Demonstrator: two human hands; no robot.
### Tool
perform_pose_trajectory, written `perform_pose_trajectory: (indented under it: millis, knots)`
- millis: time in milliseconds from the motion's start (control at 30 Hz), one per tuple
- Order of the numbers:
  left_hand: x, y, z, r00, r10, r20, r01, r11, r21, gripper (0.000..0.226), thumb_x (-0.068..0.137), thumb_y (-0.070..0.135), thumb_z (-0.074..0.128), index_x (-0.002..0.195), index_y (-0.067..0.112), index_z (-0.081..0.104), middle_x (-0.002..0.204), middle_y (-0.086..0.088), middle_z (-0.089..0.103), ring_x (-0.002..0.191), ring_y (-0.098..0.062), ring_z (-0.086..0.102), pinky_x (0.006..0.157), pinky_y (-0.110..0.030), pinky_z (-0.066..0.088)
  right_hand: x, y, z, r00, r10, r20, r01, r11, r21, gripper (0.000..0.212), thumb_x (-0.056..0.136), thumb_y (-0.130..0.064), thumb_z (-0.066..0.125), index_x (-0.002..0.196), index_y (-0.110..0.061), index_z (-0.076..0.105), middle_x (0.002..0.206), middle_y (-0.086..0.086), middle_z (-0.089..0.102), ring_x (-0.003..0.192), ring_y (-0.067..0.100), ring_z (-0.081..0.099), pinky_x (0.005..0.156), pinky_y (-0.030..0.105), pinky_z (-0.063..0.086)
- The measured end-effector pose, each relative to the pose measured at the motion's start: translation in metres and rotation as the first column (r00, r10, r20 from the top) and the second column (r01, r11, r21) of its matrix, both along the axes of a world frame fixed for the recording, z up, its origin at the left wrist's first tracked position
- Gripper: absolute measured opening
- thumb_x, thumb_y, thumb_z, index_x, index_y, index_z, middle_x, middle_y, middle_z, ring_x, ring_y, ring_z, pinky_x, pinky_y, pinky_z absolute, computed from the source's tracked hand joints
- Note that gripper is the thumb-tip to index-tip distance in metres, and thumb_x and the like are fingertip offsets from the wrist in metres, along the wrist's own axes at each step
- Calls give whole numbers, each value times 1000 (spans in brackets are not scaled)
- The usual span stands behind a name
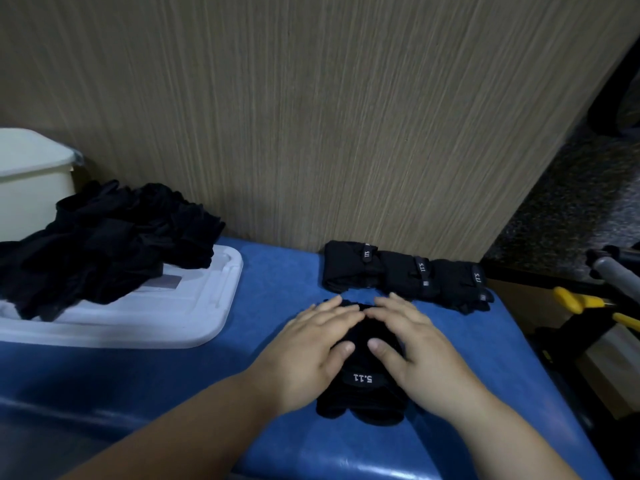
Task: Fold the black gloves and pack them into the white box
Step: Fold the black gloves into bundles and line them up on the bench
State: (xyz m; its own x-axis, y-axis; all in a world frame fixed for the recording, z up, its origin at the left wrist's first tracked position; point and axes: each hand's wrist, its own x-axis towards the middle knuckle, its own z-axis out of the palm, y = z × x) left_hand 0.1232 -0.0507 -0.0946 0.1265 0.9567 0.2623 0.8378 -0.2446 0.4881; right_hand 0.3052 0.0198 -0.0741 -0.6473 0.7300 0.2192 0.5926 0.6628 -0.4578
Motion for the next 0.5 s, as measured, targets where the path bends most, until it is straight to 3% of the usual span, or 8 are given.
perform_pose_trajectory:
  millis: [100, 200, 500]
  knots:
    - [-2, 2, -7, 984, -52, -169, 20, 982, -187, 55, 102, 43, 24, 153, 31, 4, 158, 20, -1, 141, 6, -13, 117, -23, -11, -1, -1, -7, 983, 101, 156, -80, 988, -134, 56, 100, -39, 40, 151, -28, 19, 150, -26, 8, 142, -7, -9, 114, 13, 0]
    - [-2, 1, -10, 962, -63, -264, -11, 963, -270, 57, 102, 47, 18, 153, 31, -3, 158, 20, -9, 141, 4, -19, 118, -30, -13, -1, -1, -12, 945, 135, 297, -87, 982, -169, 57, 102, -42, 28, 152, -30, 3, 155, -23, -9, 140, -4, -21, 118, 22, -8]
    - [-4, -1, -7, 945, -31, -325, -89, 933, -348, 58, 99, 55, 15, 150, 39, -7, 155, 23, -18, 141, 1, -22, 118, -39, -14, 1, 3, -17, 887, 92, 453, -17, 986, -167, 60, 99, -54, 18, 150, -38, -8, 151, -27, -22, 138, -1, -30, 118, 33, -15]
